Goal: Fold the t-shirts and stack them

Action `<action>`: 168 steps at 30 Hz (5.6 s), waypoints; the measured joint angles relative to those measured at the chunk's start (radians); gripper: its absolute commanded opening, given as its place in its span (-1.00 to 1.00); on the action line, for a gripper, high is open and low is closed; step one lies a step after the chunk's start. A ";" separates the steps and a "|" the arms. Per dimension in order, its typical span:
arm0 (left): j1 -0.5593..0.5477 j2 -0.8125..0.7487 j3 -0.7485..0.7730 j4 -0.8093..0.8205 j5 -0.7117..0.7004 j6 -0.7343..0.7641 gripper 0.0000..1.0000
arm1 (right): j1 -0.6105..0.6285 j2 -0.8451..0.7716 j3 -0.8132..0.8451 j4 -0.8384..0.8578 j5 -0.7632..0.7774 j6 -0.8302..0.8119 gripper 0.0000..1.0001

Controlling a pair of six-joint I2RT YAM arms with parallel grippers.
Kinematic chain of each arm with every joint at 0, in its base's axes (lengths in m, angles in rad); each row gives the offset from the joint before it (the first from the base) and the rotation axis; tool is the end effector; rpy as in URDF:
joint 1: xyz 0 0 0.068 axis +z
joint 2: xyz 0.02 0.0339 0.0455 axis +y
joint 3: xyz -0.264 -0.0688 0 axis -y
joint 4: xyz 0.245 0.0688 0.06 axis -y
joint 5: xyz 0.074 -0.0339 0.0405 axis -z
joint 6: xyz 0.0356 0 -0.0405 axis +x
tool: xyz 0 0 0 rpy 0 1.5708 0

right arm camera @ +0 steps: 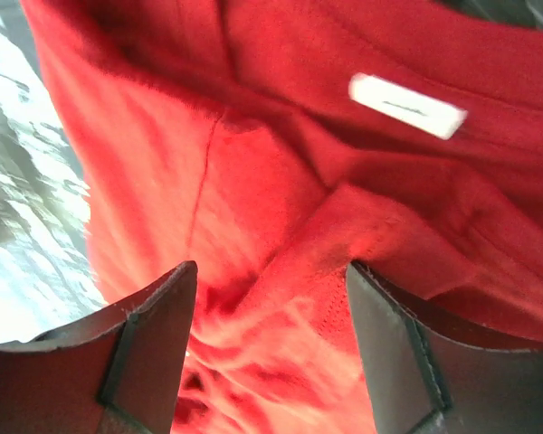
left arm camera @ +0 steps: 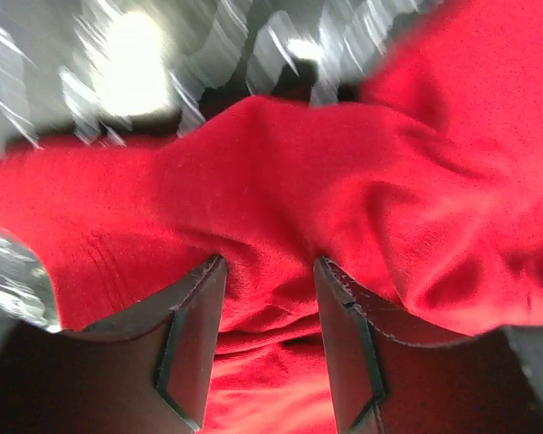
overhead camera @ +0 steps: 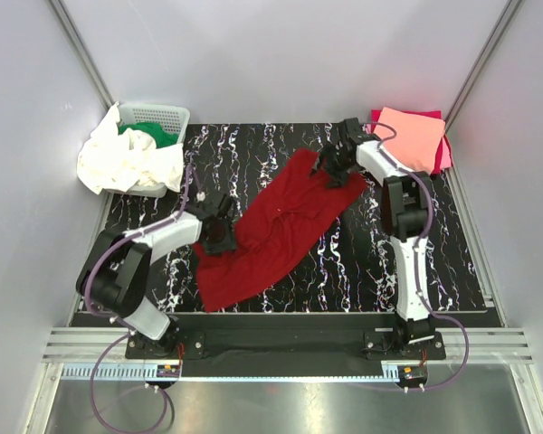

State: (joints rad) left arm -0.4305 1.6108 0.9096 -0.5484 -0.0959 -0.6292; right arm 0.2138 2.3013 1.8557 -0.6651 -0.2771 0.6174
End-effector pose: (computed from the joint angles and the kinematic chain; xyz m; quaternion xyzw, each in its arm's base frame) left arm 0.2659 -0.1183 0.1612 -0.1054 0.9804 -0.0399 0.1617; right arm 0.4779 0.1137 0.1617 0.1624 0.9511 0.2142 0.1523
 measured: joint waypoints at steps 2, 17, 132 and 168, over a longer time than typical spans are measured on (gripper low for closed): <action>-0.039 -0.055 -0.063 0.031 0.045 -0.036 0.01 | 0.013 0.110 0.175 -0.031 -0.036 0.000 0.46; -0.442 -0.154 -0.298 0.412 0.391 -0.491 -0.02 | 0.045 0.617 0.867 0.201 -0.373 0.286 0.41; -0.757 -0.648 -0.609 0.143 -0.092 -0.820 -0.06 | 0.431 -1.439 -1.587 0.254 0.143 0.520 -1.00; -0.750 -0.585 -0.330 -0.048 -0.145 -0.703 -0.92 | 0.448 -1.494 -1.479 0.143 0.135 0.487 -1.00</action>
State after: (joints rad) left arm -1.1809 1.0260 0.5793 -0.5968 -0.2405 -1.3319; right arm 0.6617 0.8074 0.3771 -0.5220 -0.1421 1.1042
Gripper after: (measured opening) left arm 0.039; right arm 0.063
